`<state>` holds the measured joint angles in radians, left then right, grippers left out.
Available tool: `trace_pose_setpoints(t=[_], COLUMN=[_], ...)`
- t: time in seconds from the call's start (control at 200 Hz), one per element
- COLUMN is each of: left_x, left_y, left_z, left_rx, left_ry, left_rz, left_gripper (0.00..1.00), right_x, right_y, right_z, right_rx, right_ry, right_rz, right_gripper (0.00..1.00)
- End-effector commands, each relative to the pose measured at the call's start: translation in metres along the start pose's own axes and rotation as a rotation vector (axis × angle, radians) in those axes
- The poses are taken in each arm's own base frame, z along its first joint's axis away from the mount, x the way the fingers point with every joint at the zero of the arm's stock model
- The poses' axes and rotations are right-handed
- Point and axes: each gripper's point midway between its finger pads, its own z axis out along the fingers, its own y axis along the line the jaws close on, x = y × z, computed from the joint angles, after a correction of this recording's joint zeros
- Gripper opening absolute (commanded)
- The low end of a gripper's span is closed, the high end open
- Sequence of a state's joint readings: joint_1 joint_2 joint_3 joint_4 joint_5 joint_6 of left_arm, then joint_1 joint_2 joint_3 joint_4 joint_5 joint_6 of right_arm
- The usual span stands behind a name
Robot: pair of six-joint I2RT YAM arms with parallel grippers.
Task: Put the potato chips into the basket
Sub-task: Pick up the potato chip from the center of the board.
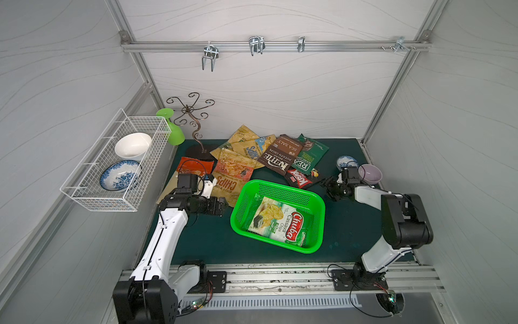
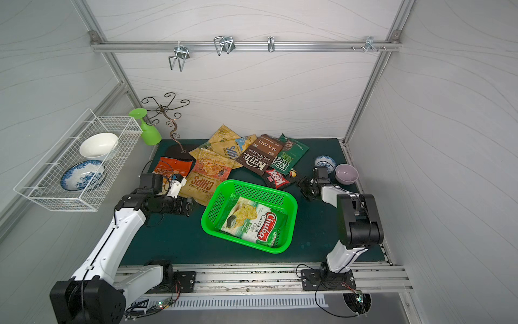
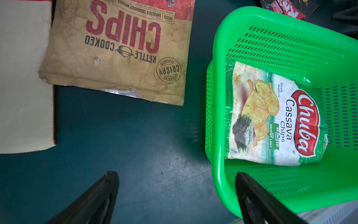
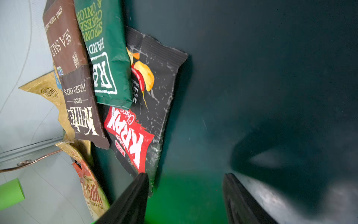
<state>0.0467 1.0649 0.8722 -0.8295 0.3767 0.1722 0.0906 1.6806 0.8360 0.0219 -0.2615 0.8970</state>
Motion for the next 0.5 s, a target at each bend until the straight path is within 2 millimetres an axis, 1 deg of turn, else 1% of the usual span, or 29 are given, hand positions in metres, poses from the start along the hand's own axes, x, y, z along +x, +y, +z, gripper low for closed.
trace_pose_setpoints(t=[0.0, 0.21, 0.295, 0.36, 0.495], left_x=[-0.008, -0.009, -0.009, -0.009, -0.009], left_y=[-0.001, -0.005, -0.004, -0.004, -0.004], left_z=[-0.001, -0.002, -0.002, -0.002, -0.002], left_rx=[0.008, 0.024, 0.020, 0.020, 0.023], left_ry=[-0.028, -0.038, -0.039, -0.038, -0.038], left_rz=[0.012, 0.016, 0.015, 0.015, 0.016], left_gripper=[0.98, 0.98, 0.98, 0.98, 0.98], right_x=[-0.012, -0.016, -0.018, -0.020, -0.020], right_y=[0.008, -0.002, -0.002, 0.000, 0.001], right_z=[0.009, 0.029, 0.037, 0.041, 0.052], right_rx=[-0.015, 0.014, 0.017, 0.014, 0.016], right_ry=[-0.040, -0.060, -0.054, -0.058, -0.048], right_rz=[0.014, 0.050, 0.056, 0.052, 0.060], right_gripper=[0.62, 0.58, 0.55, 0.50, 0.49])
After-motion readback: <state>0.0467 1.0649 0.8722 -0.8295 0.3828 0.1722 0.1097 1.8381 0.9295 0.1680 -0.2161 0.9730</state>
